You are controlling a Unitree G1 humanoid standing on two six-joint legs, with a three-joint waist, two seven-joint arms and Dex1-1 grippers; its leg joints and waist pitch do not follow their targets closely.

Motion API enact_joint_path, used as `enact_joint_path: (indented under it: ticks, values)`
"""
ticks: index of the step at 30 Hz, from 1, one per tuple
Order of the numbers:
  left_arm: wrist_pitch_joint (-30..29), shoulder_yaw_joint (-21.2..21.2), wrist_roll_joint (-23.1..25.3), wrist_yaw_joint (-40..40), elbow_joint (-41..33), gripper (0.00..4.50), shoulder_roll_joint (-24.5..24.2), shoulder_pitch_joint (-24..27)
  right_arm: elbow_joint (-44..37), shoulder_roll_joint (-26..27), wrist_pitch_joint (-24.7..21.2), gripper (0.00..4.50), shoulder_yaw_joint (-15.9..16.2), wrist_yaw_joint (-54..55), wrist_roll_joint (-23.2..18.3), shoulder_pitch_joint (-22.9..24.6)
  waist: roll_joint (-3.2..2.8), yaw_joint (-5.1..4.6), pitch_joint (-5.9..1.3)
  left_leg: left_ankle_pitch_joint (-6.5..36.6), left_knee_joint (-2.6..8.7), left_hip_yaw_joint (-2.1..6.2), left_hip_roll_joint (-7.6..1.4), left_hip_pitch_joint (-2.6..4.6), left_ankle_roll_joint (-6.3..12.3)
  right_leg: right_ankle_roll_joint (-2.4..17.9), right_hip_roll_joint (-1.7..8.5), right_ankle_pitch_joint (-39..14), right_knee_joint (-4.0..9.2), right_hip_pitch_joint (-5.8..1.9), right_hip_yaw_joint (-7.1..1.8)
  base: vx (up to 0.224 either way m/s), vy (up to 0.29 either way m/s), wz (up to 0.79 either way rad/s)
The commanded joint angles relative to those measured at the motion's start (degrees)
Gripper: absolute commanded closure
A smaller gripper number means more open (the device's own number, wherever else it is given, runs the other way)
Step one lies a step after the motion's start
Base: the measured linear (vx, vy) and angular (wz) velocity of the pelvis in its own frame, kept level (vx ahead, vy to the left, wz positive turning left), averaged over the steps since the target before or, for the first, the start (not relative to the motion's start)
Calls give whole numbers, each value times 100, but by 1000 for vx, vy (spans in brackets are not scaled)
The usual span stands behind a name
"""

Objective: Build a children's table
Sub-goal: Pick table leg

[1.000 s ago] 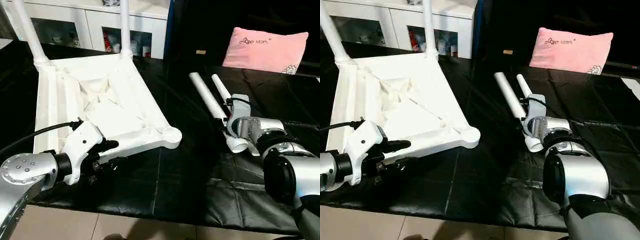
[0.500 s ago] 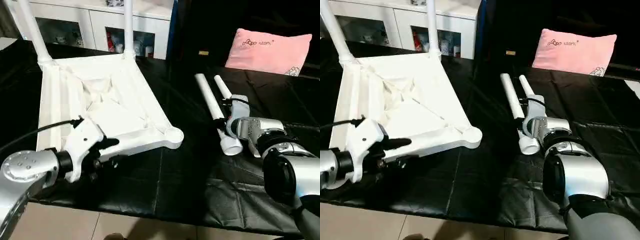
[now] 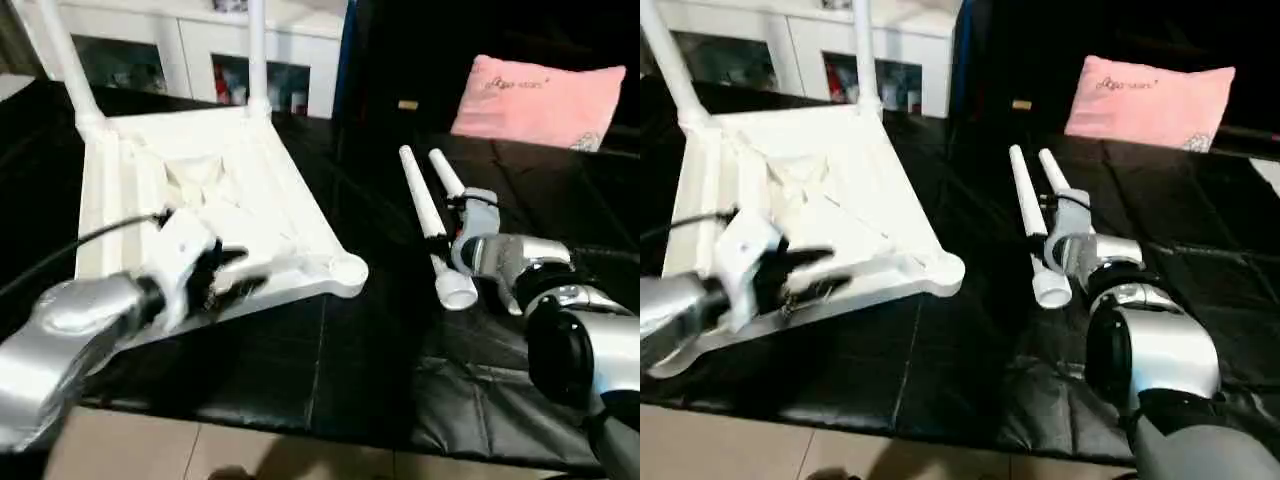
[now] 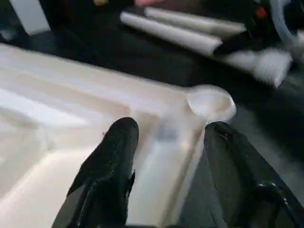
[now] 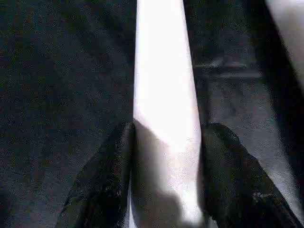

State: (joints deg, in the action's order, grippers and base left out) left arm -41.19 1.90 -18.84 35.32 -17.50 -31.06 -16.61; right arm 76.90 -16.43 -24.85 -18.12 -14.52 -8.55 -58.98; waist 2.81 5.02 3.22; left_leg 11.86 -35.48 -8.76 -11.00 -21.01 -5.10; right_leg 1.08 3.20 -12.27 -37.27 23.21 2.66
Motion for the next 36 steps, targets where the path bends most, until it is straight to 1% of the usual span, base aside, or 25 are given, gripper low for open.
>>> enact_joint_path:
  ticks: [1, 2, 4, 5, 6, 7, 8, 9, 10, 11, 12, 13, 14, 15, 16, 18, 19, 20, 21, 23, 24, 27, 31, 33, 36]
  values:
    - [69, 86, 82, -112, 112, 194, 25, -78, -257, -68, 225, 268, -166, -88, -173, -103, -135, -12, -419, 325, 375, -53, -119, 14, -85, 1422, 362, 452, 302, -361, -235, 0, 0, 0]
    - [131, 125, 138, -229, 318, 194, 196, -244, -429, -46, 547, 268, -203, -319, -243, -21, -125, -13, -427, 282, 369, -51, -117, 9, -65, 1441, 361, 511, 292, -374, -234, 0, 0, 0]
    - [146, 96, 101, -373, 567, 178, 462, -467, -718, 10, 574, 268, -271, -837, -454, 119, -172, -10, -439, 216, 349, -52, -120, 11, 44, 1497, 369, 633, 286, -384, -239, 0, 0, 0]
    - [79, 7, -32, -510, 805, 168, 761, -703, -1116, 83, 287, 268, -446, -1291, -820, 302, -159, -21, -439, 150, 349, -52, -113, 3, 108, 1542, 353, 722, 289, -397, -234, 0, 0, 0]
    - [74, -4, -46, -529, 847, 161, 806, -740, -1178, 95, 234, 268, -477, -1355, -882, 331, -166, -12, -442, 89, 344, -53, -120, 12, 196, 1573, 356, 881, 296, -403, -241, 0, 0, 0]
    - [69, -21, -73, -553, 907, 158, 875, -798, -1298, 117, 155, 268, -515, -1456, -974, 386, -214, -8, -455, 54, 339, -35, -131, 20, 202, 1621, 363, 947, 273, -397, -232, 0, 0, 0]
    - [64, -48, -138, -579, 1004, 158, 1003, -902, -1589, 173, 21, 268, -550, -1642, -1130, 520, -204, -22, -449, 49, 344, -43, -121, 15, 238, 1646, 352, 968, 292, -398, -228, 0, 0, 0]
    - [78, -65, -176, -595, 1094, 134, 1108, -989, -1806, 217, -65, 268, -571, -1793, -1239, 623, -171, 0, -459, 5, 345, -40, -128, 18, 316, 1691, 363, 1050, 294, -419, -231, 0, 0, 0]
    - [90, -84, -261, -592, 1194, 124, 1262, -1113, -2249, 311, -310, 268, -604, -1995, -1480, 823, -216, 1, -470, -3, 337, -31, -133, 29, 307, 1726, 371, 1041, 282, -409, -226, 0, 0, 0]
    - [84, -115, -350, -590, 1272, 120, 1380, -1209, -2623, 397, -462, 268, -613, -2140, -1679, 992, -185, 1, -461, 24, 347, -39, -132, 24, 333, 1721, 367, 1009, 303, -425, -228, 0, 0, 0]
    - [75, -153, -439, -589, 1370, 120, 1515, -1319, -3086, 503, -646, 268, -619, -2317, -1929, 1207, -188, 10, -451, 20, 354, -41, -121, 28, 349, 1695, 355, 1020, 322, -432, -232, 0, 0, 0]
    - [26, -283, -626, -627, 1582, 114, 1754, -1552, -3933, 713, -940, 268, -591, -2615, -2408, 1605, -189, 16, -451, 35, 366, -32, -128, 35, 389, 1659, 360, 1007, 334, -434, -230, 0, 0, 0]
    - [-7, -349, -703, -658, 1663, 102, 1840, -1643, -4210, 784, -1053, 269, -583, -2708, -2587, 1734, -184, 23, -455, 57, 360, -39, -137, 43, 406, 1645, 367, 996, 339, -432, -237, 0, 0, 0]
    - [-39, -416, -768, -688, 1744, 87, 1925, -1732, -4482, 853, -1168, 269, -582, -2787, -2748, 1859, -169, 22, -445, 117, 381, -29, -144, 36, 398, 1632, 381, 851, 353, -439, -235, 0, 0, 0]
    - [-62, -472, -811, -723, 1810, 79, 1979, -1795, -4638, 888, -1251, 269, -554, -2833, -2828, 1935, -179, 26, -448, 165, 382, -20, -158, 43, 377, 1644, 395, 752, 354, -430, -230, 0, 0, 0]
    - [-147, -624, -975, -771, 1980, 77, 2116, -1965, -5094, 986, -1493, 269, -446, -2995, -3059, 2170, -180, 13, -419, 345, 404, -15, -156, 34, 260, 1582, 399, 306, 395, -424, -221, 0, 0, 0]
    - [-224, -720, -1104, -792, 2068, 74, 2200, -2065, -5397, 1048, -1636, 269, -356, -3113, -3212, 2336, -184, 23, -393, 477, 410, -33, -142, 50, 199, 1493, 389, 26, 449, -406, -233, 0, 0, 0]
    - [-282, -808, -1245, -808, 2124, 43, 2280, -2139, -5627, 1099, -1742, 269, -291, -3187, -3325, 2464, -189, 24, -384, 576, 421, -25, -142, 51, 162, 1418, 393, -198, 471, -403, -234, 0, 0, 0]
    - [-345, -907, -1392, -848, 2184, 38, 2371, -2223, -5883, 1157, -1868, 269, -217, -3259, -3458, 2607, -167, 16, -370, 640, 430, -29, -135, 50, 133, 1332, 395, -441, 505, -400, -236, 0, 0, 0]
    - [-407, -989, -1516, -871, 2229, 33, 2454, -2295, -6174, 1221, -1972, 269, -139, -3263, -3549, 2766, -173, 34, -386, 486, 437, -11, -150, 38, 112, 1286, 402, -398, 497, -400, -234, 0, 0, 0]
    - [-447, -1040, -1593, -882, 2258, 18, 2504, -2341, -6372, 1264, -2045, 269, -91, -3252, -3609, 2871, -174, 36, -393, 469, 430, -12, -155, 49, 111, 1292, 404, -358, 490, -383, -235, 0, 0, 0]
    - [-533, -1086, -1718, -852, 2242, 0, 2604, -2408, -6864, 1351, -2242, 269, 64, -3226, -3761, 3158, -169, 37, -388, 356, 437, -1, -151, 25, 96, 1275, 409, -222, 484, -392, -235, 0, 0, 0]
    - [-600, -1130, -1971, -730, 2154, 0, 2716, -2430, -7082, 1364, -2341, 269, 198, -3187, -3794, 3280, -166, 28, -367, 497, 452, -2, -145, 20, 18, 1152, 414, -577, 525, -380, -240, 0, 0, 0]
    - [-676, -1183, -2144, -692, 2105, 0, 2762, -2461, -7203, 1331, -2393, 269, 280, -3159, -3802, 3345, -155, 30, -362, 504, 455, -5, -143, 18, -11, 1111, 416, -651, 535, -378, -244, 0, 0, 0]
    - [-735, -1150, -2181, -675, 2053, 0, 2745, -2483, -7334, 1274, -2399, 269, 401, -3140, -3754, 3401, -148, 33, -361, 475, 459, -2, -143, 13, -14, 1043, 414, -664, 543, -378, -245, 0, 0, 0]
